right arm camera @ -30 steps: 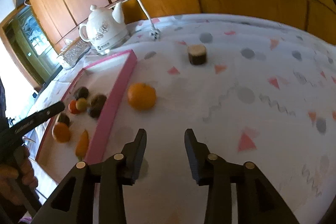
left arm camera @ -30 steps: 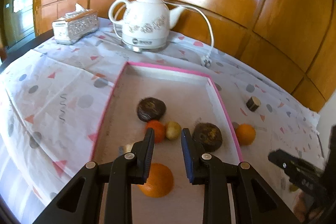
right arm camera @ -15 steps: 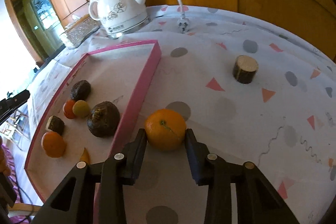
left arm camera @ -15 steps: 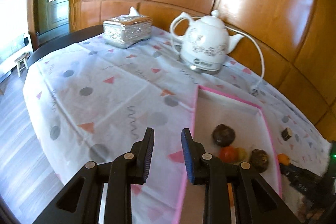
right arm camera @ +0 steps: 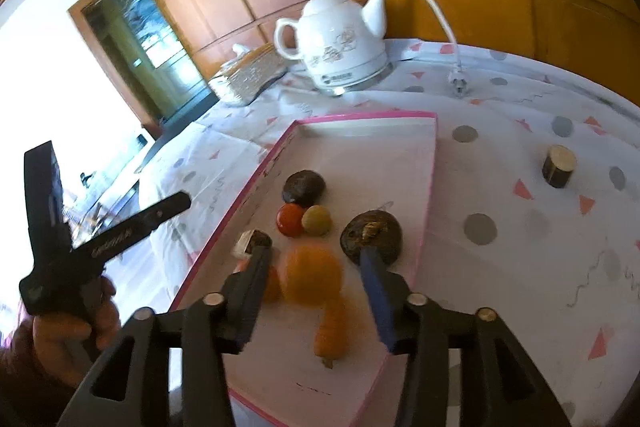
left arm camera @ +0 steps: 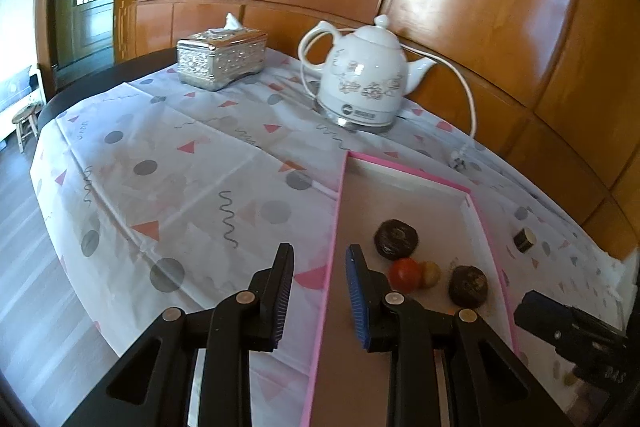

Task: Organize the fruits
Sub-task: 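Place the small yellow fruit in the tray with the left gripper while the right places the orange, then withdraw both grippers from the tray toward the dark cylindrical slice and yellow fruit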

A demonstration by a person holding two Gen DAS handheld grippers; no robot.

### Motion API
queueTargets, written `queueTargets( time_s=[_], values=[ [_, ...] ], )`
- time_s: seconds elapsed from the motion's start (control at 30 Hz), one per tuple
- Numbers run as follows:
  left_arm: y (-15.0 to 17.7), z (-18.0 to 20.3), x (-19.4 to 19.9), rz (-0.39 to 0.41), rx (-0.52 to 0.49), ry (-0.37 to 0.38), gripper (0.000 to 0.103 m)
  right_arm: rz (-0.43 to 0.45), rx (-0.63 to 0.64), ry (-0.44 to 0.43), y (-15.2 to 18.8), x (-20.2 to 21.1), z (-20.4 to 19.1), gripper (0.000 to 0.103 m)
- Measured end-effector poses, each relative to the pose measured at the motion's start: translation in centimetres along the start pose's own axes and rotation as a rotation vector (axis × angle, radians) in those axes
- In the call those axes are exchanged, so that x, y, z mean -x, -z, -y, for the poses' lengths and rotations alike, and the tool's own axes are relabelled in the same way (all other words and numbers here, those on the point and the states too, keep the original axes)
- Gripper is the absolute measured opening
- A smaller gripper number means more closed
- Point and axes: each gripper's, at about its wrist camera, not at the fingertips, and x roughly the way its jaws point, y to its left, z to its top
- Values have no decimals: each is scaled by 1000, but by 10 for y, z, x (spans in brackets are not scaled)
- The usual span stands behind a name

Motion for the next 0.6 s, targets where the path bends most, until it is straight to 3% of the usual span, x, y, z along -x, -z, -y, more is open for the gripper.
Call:
queueTargets(
  time_s=[0.13, 0.27, 0.4, 0.47, 0.6],
  values=[
    [5, 6, 0, -7, -12, 16, 28, 0, -121, 81, 4, -2, 24, 58],
    [11, 16, -1, -17, -38, 28, 28, -39, -189, 81, 3, -21, 42, 58],
    [14, 20, -4, -29, -54, 23, 28, -69, -183, 56, -4, -47, 42, 61],
    [15, 22, -6, -29, -64, 9, 28, -61, -164, 72, -5, -53, 38, 66],
    [16, 24, -11, -39, -70, -7, 28, -40, -112, 64, -8, -67, 26, 66]
  ],
)
